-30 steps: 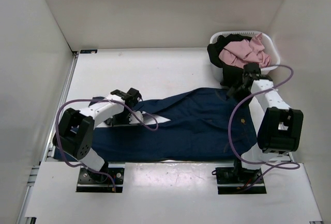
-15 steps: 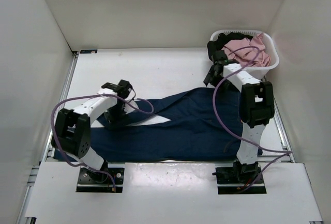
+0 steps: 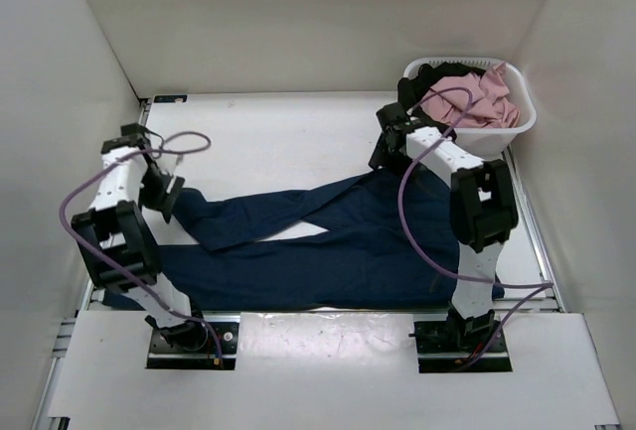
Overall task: Fold and stack the trousers
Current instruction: Fold the trousers
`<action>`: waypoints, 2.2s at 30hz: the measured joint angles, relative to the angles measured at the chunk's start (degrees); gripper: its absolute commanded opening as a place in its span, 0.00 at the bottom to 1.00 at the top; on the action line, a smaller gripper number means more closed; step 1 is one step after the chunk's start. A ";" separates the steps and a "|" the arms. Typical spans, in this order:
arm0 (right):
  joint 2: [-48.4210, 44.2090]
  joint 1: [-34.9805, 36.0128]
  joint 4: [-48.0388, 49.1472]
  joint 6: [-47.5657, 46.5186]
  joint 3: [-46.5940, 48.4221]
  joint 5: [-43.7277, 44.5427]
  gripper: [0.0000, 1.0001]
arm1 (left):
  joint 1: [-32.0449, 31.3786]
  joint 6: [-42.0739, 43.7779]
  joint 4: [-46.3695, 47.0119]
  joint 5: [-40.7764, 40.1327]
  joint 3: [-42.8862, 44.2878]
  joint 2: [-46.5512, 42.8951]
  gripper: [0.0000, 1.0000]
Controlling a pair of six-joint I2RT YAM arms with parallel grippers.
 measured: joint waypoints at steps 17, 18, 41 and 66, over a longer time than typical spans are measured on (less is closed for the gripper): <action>15.54 1.33 -1.22 -5.77 15.67 -8.72 0.29 | 4.39 -3.08 0.42 28.48 8.63 22.62 0.14; 15.96 1.33 -0.87 -6.03 16.02 -9.25 0.17 | 4.46 -3.28 0.26 29.53 8.94 22.86 0.14; -8.00 5.42 -0.79 -11.63 -1.33 -10.49 0.00 | 5.14 4.94 -12.39 3.67 21.51 6.29 0.18; 0.70 4.39 -3.48 -9.01 -0.83 -6.25 0.00 | 15.45 -7.78 3.15 3.61 8.31 12.09 0.82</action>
